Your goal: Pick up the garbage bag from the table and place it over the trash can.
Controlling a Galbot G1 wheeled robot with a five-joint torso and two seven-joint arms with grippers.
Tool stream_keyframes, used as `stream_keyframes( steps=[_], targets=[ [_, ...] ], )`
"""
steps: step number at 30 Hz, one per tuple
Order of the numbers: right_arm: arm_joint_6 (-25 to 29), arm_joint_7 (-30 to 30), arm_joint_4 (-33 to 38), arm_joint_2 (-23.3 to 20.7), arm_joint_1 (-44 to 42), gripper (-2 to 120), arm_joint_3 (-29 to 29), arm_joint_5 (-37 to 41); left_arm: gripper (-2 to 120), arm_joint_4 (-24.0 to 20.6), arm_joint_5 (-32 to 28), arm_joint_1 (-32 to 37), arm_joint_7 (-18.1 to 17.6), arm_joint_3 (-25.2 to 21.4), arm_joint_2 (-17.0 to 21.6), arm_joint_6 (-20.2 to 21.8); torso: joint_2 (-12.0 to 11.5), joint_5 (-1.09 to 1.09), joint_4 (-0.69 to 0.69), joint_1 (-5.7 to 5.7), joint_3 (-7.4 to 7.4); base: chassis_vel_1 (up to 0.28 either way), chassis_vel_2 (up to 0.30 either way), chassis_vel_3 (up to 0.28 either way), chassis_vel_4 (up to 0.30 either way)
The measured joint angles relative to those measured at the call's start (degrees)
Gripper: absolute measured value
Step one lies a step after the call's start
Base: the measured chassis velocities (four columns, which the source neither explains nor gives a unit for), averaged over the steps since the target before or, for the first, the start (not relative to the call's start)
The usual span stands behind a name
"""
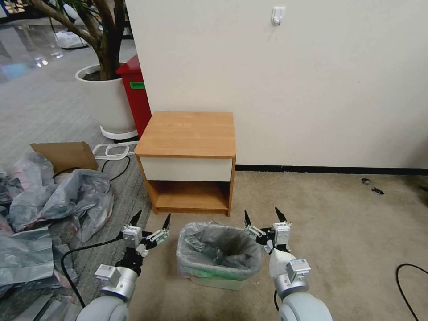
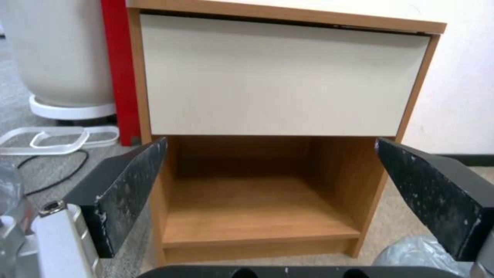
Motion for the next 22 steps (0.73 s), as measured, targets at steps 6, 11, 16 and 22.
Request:
stream_keyframes(
  steps=[6,11,16,22],
  targets=[
    [0.0,0.0,-0.1,0.1,0.1,100,0.0,-0.1,100,-0.1,0.0,0.0,0.0,0.0,0.0,0.3,0.0,0.0,0.0,0.0,0.0,0.0,0.0,0.0,0.0],
    [0.0,0.0,-0.1,0.1,0.1,100,0.0,-0.1,100,-0.1,0.0,0.0,-0.1,0.0,0.0,0.5,0.0,0.0,0.0,0.0,0.0,0.0,0.0,0.0,0.0],
    [0.0,0.0,-0.1,0.0,0.1,100,0.0,0.0,100,-0.1,-0.1,0.0,-0.1,0.0,0.0,0.6,0.0,0.0,0.0,0.0,0.0,0.0,0.0,0.0,0.0],
    [-0.1,0.0,-0.1,0.0,0.1,100,0.0,0.0,100,-0.1,-0.1,0.0,-0.2,0.0,0.0,0.7,0.0,0.0,0.0,0.0,0.0,0.0,0.0,0.0,0.0]
  ],
)
